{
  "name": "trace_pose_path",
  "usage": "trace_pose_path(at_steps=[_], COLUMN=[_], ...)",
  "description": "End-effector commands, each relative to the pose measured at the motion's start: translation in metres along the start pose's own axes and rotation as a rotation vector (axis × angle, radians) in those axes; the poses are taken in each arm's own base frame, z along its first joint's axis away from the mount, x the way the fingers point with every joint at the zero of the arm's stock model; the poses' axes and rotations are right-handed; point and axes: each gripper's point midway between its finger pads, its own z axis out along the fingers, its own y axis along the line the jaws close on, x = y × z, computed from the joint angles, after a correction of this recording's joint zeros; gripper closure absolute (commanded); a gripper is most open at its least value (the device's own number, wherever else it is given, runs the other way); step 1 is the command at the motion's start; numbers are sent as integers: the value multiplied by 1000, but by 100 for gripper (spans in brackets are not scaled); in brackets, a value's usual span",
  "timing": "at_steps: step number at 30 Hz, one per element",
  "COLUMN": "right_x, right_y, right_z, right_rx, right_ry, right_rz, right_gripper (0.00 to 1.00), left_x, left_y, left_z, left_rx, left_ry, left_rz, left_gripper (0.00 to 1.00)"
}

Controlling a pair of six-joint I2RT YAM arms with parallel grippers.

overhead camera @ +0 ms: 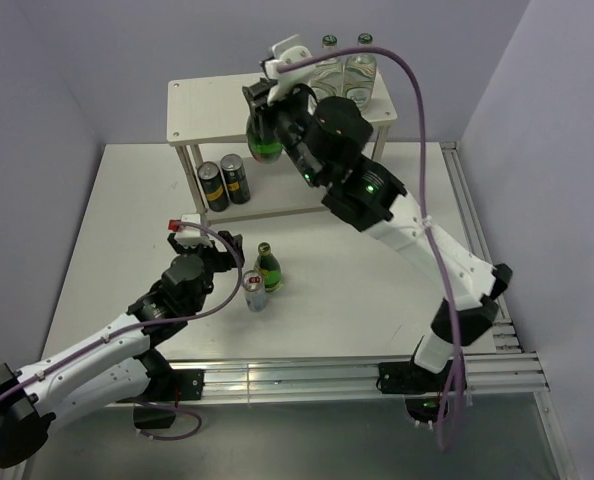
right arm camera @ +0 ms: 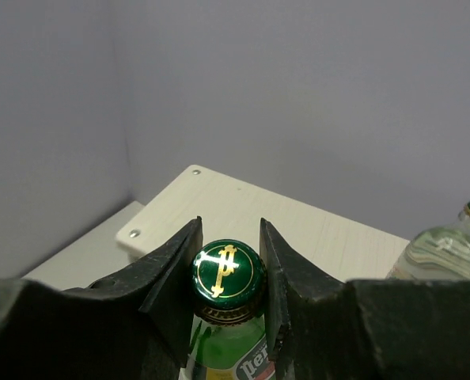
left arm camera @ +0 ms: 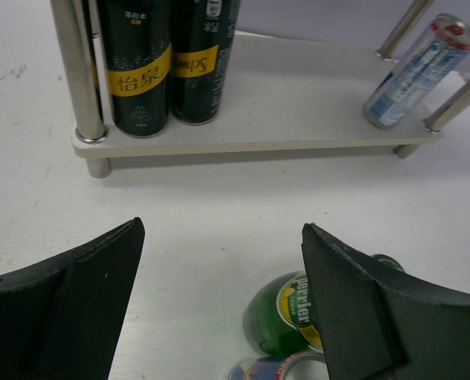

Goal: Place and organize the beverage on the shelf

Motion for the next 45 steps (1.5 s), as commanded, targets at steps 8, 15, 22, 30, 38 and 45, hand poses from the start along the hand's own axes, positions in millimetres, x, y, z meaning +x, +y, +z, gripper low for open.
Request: trace_pose_path(at_steps=[8, 15, 22, 30, 38, 45], right_x=[-87, -56, -33, -5, 21, 30], right_y=[-57, -51, -33, -8, 26, 53], right_z=[-95, -102, -96, -93, -92, -98], right_rx=[109, 96, 55, -16, -125, -232], right_ry=[-206, -123, -41, 54, 163, 228], right_rz=[192, 228, 297, 370, 445, 514], right_gripper=[100, 100, 100, 100, 100, 100], left_x=[-64, -99, -102, -104, -107, -107], left_y=[-68, -111, -139, -160, -168, -168], left_z=[-56, -102, -105, -94, -81, -75], left_rx=[449, 751, 846, 840, 802, 776], left_ry=[-136, -197, -157, -136, -143, -146], left_rz=[-87, -45, 78, 160, 220, 233], left_gripper=[6, 4, 6, 8, 8, 9])
